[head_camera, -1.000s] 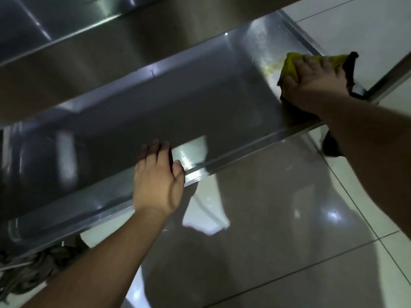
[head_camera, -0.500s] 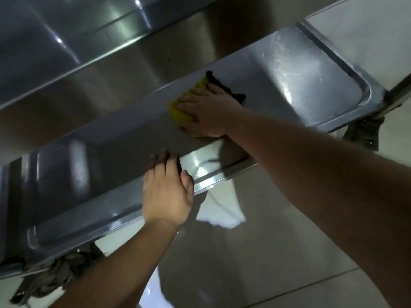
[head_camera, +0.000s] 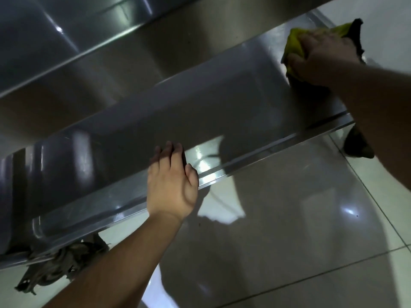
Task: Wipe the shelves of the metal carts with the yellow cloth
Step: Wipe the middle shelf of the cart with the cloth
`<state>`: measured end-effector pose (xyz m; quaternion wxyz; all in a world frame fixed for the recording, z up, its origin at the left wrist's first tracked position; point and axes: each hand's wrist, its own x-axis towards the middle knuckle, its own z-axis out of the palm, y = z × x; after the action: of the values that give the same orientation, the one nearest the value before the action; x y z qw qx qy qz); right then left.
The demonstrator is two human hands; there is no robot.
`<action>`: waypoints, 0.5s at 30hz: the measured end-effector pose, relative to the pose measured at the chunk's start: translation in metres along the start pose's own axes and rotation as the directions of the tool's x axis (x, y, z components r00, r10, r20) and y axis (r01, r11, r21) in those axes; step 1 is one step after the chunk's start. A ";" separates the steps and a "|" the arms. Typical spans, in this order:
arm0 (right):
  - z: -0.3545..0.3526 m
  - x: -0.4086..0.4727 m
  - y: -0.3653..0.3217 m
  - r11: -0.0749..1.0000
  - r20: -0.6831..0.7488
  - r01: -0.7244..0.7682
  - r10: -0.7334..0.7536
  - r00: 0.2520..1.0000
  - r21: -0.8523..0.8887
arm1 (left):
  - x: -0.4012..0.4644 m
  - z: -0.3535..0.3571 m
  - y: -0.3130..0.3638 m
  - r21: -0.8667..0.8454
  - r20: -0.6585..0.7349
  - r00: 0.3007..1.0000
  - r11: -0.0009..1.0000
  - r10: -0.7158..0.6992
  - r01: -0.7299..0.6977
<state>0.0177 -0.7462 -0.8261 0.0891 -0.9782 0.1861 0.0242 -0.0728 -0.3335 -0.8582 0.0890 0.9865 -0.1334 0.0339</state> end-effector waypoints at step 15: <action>0.047 -0.168 -0.114 0.915 -0.061 0.401 -0.403 0.913 -0.036 | 0.002 -0.007 0.002 -0.046 0.076 0.997 0.999 -0.024 0.028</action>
<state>-0.0967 -0.5732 -0.8401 0.0747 -0.9968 -0.0162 -0.0254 -0.0714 -0.3345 -0.8505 0.1075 0.9863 -0.1246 -0.0075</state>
